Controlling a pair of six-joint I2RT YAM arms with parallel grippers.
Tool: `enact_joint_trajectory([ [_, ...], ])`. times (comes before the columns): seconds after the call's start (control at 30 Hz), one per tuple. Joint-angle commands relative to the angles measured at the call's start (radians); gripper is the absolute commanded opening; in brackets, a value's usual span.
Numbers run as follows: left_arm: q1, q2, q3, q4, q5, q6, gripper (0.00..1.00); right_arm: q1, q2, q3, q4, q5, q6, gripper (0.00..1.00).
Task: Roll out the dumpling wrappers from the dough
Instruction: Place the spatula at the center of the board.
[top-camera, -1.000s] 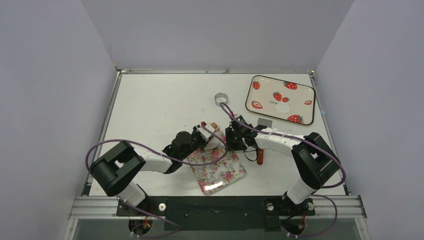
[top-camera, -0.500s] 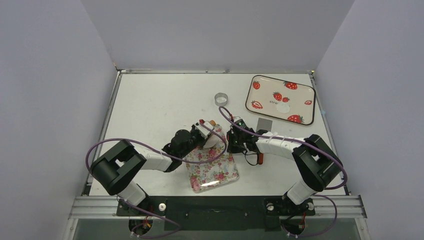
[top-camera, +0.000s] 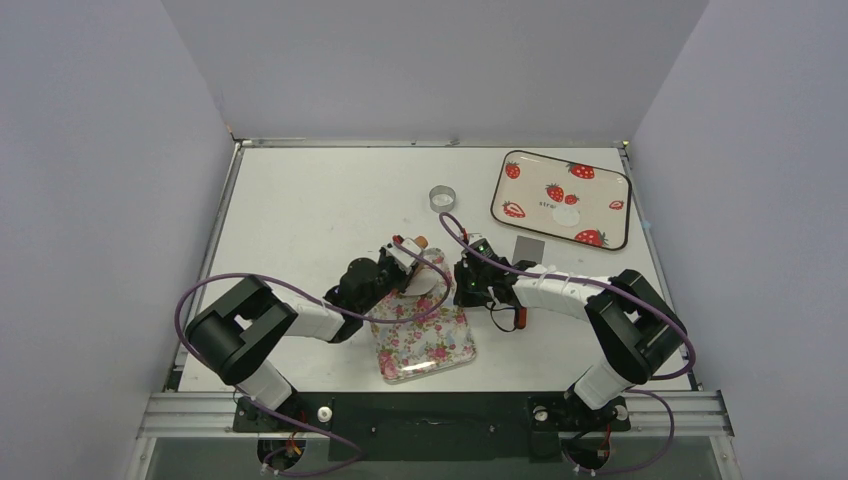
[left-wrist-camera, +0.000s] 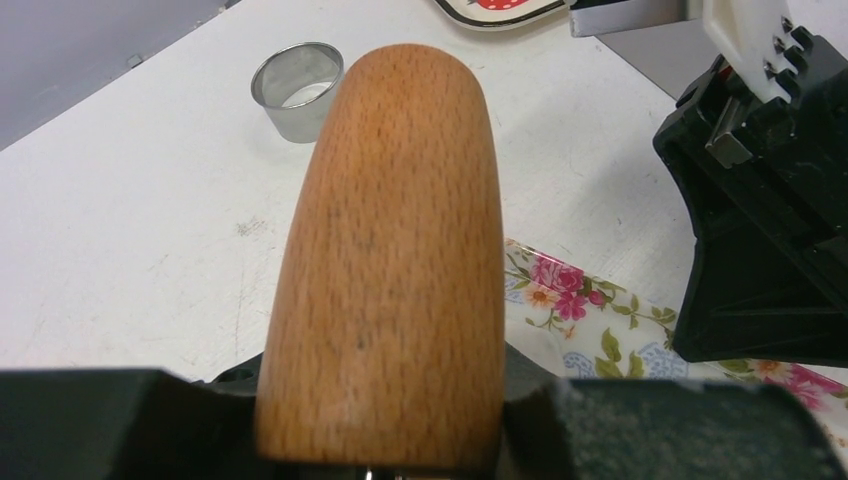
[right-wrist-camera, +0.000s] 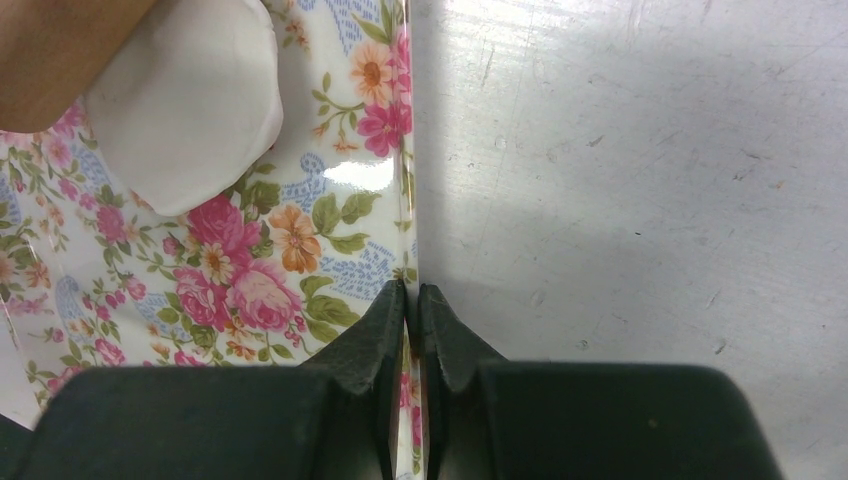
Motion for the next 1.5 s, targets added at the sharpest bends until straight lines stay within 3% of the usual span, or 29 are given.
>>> enact_joint_trajectory([
  [0.0, 0.026, 0.045, -0.03, -0.121, -0.016, -0.024, 0.0, 0.003, 0.012, -0.031, -0.085, 0.03, -0.009, 0.0],
  [0.43, -0.053, 0.068, 0.056, -0.139, 0.008, -0.08, 0.0, 0.003, -0.002, -0.034, -0.077, 0.042, 0.0, 0.0],
  [0.63, -0.021, 0.016, 0.056, -0.149, -0.029, 0.075, 0.0, 0.003, -0.011, -0.041, -0.069, 0.039, 0.001, 0.0],
  [0.73, -0.028, -0.023, 0.071, -0.161, 0.032, 0.141, 0.0, 0.003, -0.014, -0.037, -0.07, 0.043, 0.002, 0.0],
  [0.87, -0.062, -0.004, 0.098, -0.184, 0.042, 0.045, 0.0, 0.003, -0.02, -0.032, -0.071, 0.048, 0.001, 0.0],
  [1.07, -0.118, 0.01, 0.105, -0.118, 0.064, 0.064, 0.0, 0.004, -0.051, -0.052, -0.058, 0.055, 0.019, 0.0],
  [1.23, -0.131, 0.044, 0.162, -0.159, 0.118, 0.004, 0.0, 0.002, -0.058, -0.052, -0.058, 0.065, 0.016, 0.0],
  [1.47, -0.131, 0.059, 0.084, -0.185, 0.091, -0.054, 0.0, 0.002, -0.063, -0.069, -0.047, 0.064, 0.023, 0.0],
])
